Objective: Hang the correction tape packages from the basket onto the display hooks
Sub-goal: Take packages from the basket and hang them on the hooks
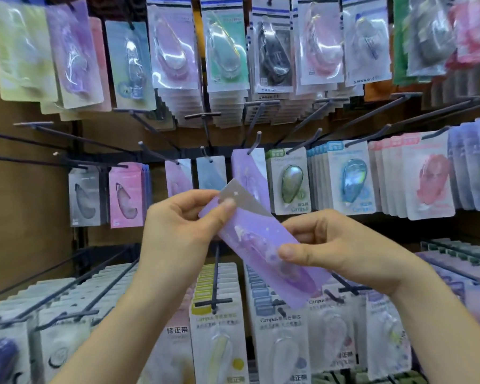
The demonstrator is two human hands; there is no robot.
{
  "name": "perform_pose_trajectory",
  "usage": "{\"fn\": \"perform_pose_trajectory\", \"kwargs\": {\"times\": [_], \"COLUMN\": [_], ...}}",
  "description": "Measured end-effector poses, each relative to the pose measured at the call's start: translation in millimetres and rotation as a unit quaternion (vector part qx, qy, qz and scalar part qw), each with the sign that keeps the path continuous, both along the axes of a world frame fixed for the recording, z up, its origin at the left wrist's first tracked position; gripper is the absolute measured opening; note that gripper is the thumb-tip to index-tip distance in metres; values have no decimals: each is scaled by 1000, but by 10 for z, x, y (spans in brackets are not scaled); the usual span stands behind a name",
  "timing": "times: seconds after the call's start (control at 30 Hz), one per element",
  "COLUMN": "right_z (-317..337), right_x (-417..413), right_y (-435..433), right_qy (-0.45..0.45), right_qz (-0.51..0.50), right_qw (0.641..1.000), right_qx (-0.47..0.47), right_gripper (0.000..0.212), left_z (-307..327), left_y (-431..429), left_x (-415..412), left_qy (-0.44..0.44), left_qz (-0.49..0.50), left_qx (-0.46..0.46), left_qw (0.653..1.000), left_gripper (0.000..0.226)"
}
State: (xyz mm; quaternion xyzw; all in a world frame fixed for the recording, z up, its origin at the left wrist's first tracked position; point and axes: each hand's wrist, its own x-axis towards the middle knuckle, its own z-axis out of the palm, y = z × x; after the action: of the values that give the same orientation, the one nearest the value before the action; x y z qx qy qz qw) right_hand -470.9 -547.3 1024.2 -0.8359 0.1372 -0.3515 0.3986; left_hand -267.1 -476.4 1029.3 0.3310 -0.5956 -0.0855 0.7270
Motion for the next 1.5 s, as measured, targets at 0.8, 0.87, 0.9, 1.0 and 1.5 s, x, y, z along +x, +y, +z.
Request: {"fn": "perform_pose_trajectory", "kwargs": {"times": [0.8,0.87,0.9,1.0,1.5], "right_z": [40,29,26,23,60], "right_x": [78,61,50,19,-61], "right_y": [65,34,23,-2,-3], "right_qy": [-87,-69,-59,-46,-36], "right_qz": [-89,-95,-97,-94,-114], "right_qw": [991,993,993,994,993], "right_qx": [43,20,9,6,-2], "right_gripper": [25,28,29,27,7], "left_z": [831,858,871,896,931], "left_y": [-624,-639,-643,-658,-656], "left_x": [-316,-304,-299,-304,-310], "left_qy": [-93,-90,-92,-89,-26], "left_qz": [51,60,64,72,-12], "left_qx": [-116,-119,-116,-88,9], "left_qw": [988,987,987,990,1000], "left_gripper": [11,12,12,14,16]}}
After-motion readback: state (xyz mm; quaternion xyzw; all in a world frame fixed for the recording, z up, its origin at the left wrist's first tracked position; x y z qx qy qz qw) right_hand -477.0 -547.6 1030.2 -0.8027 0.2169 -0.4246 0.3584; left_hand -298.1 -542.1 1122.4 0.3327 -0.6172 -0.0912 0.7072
